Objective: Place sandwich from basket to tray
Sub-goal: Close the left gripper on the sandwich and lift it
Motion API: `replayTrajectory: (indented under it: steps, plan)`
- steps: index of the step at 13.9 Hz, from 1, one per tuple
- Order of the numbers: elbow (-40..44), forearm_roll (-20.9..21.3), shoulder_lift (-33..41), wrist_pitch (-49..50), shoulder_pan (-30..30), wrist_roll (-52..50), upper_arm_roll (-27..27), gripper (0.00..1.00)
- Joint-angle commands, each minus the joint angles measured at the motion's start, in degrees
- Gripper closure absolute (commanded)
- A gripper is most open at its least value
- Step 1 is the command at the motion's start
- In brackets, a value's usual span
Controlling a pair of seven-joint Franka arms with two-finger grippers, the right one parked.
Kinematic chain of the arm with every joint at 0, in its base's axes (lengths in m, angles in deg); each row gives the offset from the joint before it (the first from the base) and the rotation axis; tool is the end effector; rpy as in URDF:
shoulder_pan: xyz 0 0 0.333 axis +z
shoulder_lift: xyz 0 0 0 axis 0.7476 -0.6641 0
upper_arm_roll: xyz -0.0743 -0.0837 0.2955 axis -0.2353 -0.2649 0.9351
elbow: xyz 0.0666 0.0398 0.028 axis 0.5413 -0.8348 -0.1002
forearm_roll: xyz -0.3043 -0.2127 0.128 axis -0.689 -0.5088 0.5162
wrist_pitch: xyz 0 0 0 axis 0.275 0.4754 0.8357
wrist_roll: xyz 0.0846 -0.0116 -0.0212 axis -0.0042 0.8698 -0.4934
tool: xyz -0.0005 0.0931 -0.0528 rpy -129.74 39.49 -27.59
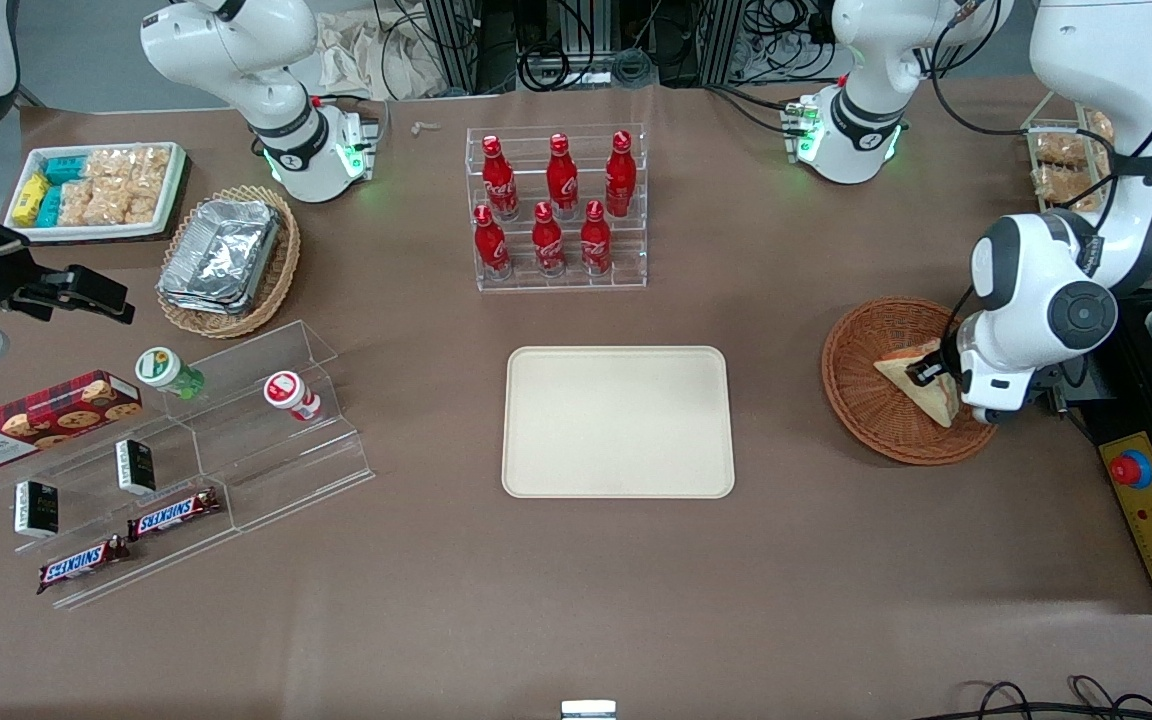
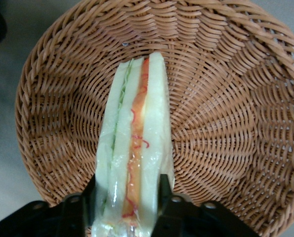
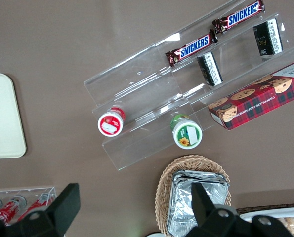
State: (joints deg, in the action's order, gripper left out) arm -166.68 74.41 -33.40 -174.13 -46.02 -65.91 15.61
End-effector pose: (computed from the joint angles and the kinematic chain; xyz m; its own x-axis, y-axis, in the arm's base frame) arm 0.5200 0.0158 0.2557 0.8131 0.5611 -0.1549 0.5408 -0.8266 -0.1558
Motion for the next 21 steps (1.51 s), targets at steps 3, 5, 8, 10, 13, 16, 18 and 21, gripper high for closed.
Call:
replayTrajectory:
  steps: [3, 5, 8, 10, 13, 16, 18, 21]
  plan:
    - [3.8, 0.3, 0.1, 4.1, -0.8, -2.8, -0.3, 0.97]
    - [7.9, 0.5, 0.2, 9.3, -1.0, -2.8, -0.5, 0.98]
    - [16.0, 0.6, 0.3, 19.5, -2.4, -2.1, -1.5, 0.99]
    - [23.8, 0.5, -0.1, 28.0, -2.9, -2.0, -3.3, 1.00]
    - [29.6, 0.5, 0.1, 32.7, -3.2, -1.8, -7.1, 1.00]
    - [33.4, 0.4, -0.1, 32.7, -3.2, 0.0, -11.0, 1.00]
    - [34.8, -0.1, -0.9, 32.6, -3.2, 1.0, -14.2, 1.00]
    - [34.6, 0.6, -2.7, 32.3, -3.4, 2.5, -20.3, 1.00]
